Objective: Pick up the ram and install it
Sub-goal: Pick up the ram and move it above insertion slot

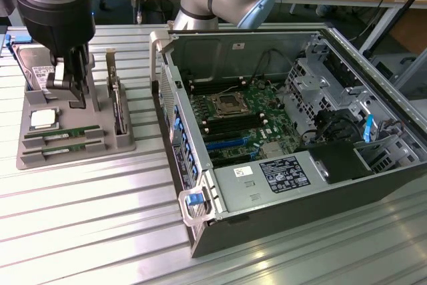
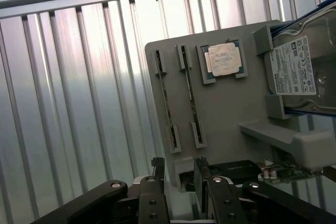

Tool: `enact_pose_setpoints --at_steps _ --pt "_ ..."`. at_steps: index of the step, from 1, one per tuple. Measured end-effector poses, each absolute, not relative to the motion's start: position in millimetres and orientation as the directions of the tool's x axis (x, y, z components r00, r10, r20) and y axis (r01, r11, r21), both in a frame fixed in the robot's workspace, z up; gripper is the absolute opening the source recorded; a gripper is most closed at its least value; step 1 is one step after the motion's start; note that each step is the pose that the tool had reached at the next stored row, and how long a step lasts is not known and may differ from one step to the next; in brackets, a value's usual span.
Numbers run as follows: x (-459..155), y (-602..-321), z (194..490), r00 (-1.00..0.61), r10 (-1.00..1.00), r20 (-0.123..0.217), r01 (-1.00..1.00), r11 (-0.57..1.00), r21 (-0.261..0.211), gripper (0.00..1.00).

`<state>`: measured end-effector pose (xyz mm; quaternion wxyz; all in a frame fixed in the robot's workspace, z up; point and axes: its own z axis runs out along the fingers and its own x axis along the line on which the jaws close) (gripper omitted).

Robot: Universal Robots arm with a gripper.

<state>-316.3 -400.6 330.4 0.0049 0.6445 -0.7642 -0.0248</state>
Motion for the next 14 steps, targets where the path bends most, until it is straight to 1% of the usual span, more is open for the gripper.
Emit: enact_pose_setpoints --at_steps 14 --pt "-316.3 -400.8 323.1 -0.152 -0.988 -0.024 -0.988 0.151 0.044 0.36"
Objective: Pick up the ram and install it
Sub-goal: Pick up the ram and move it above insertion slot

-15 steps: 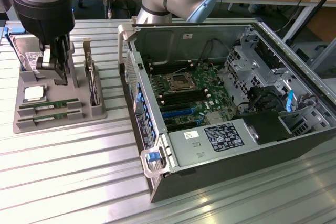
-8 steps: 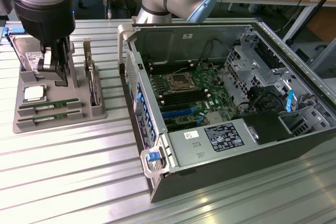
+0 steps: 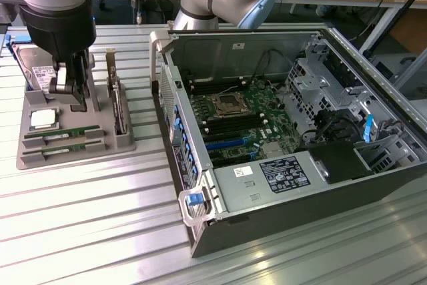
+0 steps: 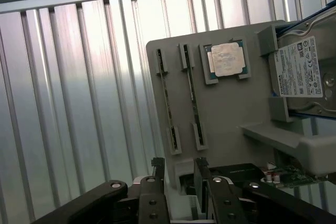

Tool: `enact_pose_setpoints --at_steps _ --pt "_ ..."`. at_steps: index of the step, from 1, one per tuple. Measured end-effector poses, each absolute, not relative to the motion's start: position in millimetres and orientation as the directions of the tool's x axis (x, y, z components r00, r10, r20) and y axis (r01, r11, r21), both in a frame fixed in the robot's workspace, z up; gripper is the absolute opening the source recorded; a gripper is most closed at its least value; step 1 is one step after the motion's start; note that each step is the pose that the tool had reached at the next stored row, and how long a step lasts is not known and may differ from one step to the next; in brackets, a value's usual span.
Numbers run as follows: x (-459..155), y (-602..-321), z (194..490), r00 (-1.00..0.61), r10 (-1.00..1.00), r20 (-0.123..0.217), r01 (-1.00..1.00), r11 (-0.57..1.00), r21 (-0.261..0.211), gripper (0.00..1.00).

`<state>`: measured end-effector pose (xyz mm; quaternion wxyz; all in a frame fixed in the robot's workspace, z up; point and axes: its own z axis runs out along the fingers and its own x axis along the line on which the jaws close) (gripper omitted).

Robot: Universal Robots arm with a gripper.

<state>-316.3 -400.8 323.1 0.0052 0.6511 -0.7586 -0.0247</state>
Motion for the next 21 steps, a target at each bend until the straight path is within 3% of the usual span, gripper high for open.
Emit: enact_pose_setpoints --at_steps 21 --pt "-316 -401 312 -0.125 -0.992 -0.024 -0.991 0.123 0.044 0.36"
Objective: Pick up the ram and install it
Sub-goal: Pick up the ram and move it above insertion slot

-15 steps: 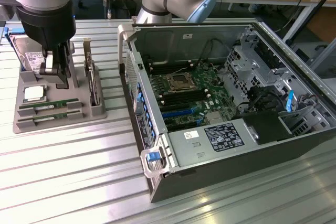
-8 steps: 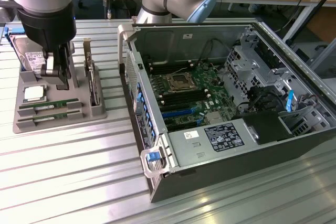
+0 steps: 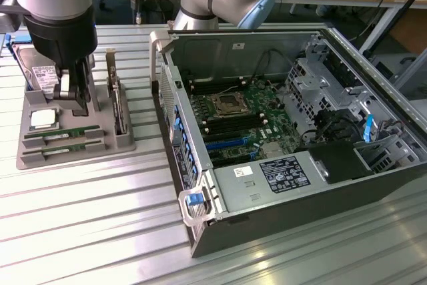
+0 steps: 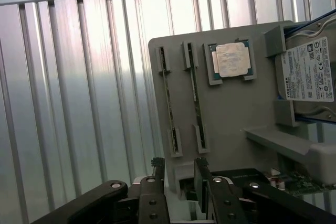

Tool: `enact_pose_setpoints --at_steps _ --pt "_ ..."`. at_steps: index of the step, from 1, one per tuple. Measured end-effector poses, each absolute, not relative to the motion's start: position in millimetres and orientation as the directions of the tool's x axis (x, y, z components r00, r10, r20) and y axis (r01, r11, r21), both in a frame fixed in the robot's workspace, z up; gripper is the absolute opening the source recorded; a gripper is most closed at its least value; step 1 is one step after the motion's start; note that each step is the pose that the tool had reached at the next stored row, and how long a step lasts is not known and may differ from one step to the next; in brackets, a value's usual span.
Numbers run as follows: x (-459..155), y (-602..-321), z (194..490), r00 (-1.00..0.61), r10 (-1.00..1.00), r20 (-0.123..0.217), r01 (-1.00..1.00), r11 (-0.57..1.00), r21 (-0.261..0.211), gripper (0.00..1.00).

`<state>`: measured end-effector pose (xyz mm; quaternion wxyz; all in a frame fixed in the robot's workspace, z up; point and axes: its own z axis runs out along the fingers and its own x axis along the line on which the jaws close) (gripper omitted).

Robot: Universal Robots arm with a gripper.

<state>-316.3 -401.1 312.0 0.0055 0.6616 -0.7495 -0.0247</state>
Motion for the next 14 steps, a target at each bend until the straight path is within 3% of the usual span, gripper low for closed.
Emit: enact_pose_setpoints --at_steps 14 --pt "-325.2 -402.2 306.5 -0.107 -0.994 -0.024 -0.993 0.106 0.044 0.36"
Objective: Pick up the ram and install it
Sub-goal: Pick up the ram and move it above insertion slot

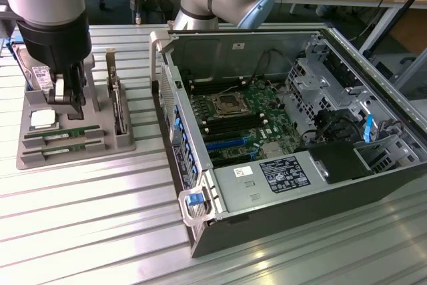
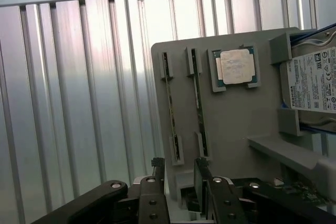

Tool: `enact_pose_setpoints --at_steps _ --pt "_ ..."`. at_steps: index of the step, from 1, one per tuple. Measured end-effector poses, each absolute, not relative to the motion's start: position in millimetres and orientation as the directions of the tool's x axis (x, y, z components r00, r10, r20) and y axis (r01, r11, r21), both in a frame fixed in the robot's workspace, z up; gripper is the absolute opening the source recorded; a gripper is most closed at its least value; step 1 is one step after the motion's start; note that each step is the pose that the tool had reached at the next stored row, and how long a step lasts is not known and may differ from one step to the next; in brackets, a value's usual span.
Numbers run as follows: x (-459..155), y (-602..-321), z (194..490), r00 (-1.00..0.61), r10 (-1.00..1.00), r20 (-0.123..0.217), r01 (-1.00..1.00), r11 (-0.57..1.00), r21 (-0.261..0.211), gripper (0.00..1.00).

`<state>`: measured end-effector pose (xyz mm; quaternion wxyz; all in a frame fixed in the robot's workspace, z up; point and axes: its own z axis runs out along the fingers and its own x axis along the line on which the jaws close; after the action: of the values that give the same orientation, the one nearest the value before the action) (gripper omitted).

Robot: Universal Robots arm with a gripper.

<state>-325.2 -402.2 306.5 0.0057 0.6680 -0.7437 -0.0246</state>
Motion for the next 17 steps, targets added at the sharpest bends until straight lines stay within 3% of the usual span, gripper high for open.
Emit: enact_pose_setpoints --at_steps 17 --pt "-328.9 -403.4 298.9 -0.094 -0.995 -0.024 -0.995 0.093 0.044 0.36"
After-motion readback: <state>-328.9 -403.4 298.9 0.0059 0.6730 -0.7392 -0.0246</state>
